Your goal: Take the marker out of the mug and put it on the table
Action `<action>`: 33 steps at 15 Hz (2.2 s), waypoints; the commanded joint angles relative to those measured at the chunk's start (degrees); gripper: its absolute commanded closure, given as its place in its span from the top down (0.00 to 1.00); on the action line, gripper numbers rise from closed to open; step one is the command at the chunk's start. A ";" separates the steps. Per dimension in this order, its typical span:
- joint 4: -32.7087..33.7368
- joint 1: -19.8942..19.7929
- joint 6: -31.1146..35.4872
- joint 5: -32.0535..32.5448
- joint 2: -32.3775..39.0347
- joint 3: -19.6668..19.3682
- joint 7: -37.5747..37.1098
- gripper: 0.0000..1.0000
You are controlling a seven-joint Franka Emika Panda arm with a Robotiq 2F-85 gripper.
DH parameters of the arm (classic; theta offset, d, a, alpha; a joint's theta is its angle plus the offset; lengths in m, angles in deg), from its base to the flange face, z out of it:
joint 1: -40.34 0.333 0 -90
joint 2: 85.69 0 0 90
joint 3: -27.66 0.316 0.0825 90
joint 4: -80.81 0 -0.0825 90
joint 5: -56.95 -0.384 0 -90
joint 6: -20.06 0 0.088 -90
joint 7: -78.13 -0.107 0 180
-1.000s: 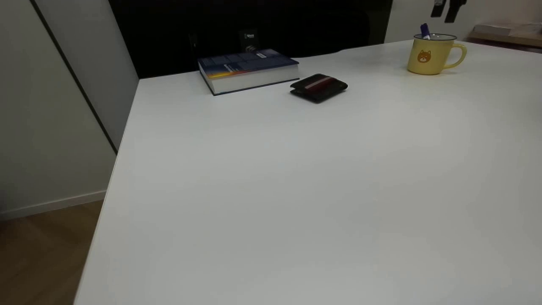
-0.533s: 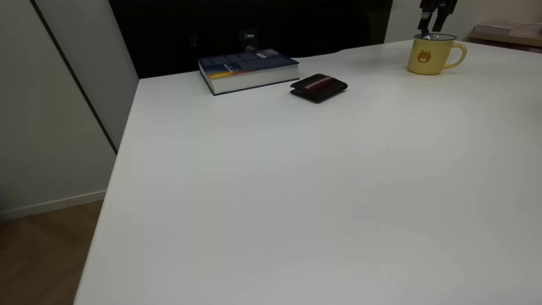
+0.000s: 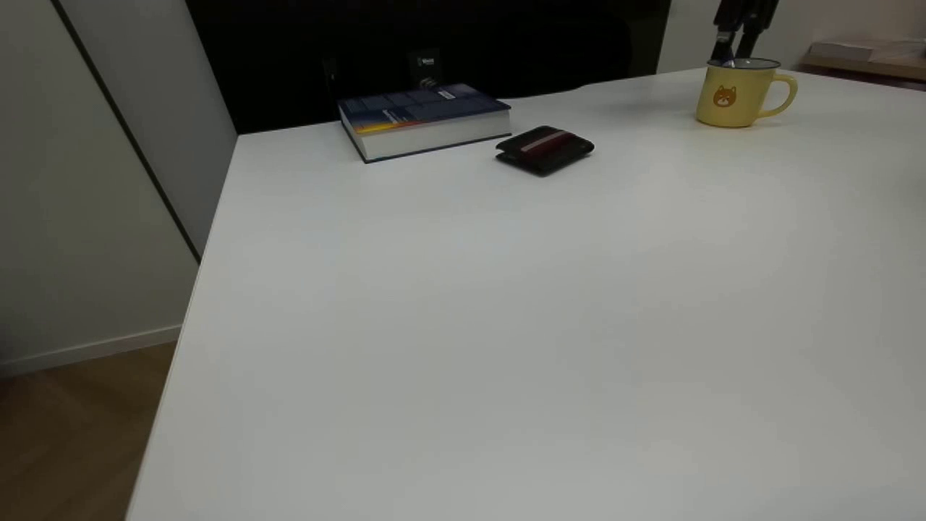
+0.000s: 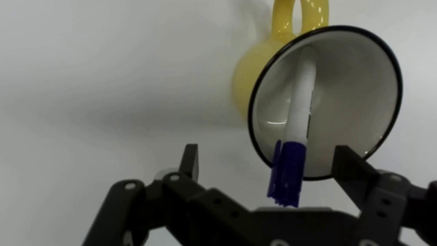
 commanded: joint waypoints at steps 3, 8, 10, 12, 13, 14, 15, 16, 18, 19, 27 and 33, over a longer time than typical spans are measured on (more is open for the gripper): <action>0.87 0.54 1.49 2.56 0.58 -0.34 -2.12 1.00; 0.66 0.78 2.62 3.55 0.25 -0.38 -2.14 1.00; 0.57 0.88 2.75 3.91 0.19 -0.41 -2.21 1.00; 0.66 0.98 2.64 4.07 0.19 -0.47 -2.35 1.00; 0.70 1.07 2.54 4.24 0.17 -0.55 -2.47 1.00; 0.72 1.13 2.49 4.42 0.17 -0.59 -2.59 1.00; 0.94 1.41 1.84 4.88 0.21 -0.87 -3.10 1.00; 1.12 1.68 1.27 5.29 0.24 -1.14 -3.73 1.00; 1.47 2.35 -0.72 5.85 0.06 -1.87 -5.95 1.00; 1.55 2.62 -1.83 6.14 -0.12 -2.12 -6.98 1.00; 0.81 3.47 -1.47 7.12 -0.84 -2.41 -8.88 1.00; 0.85 3.77 -1.08 7.48 -0.83 -2.62 -9.19 1.00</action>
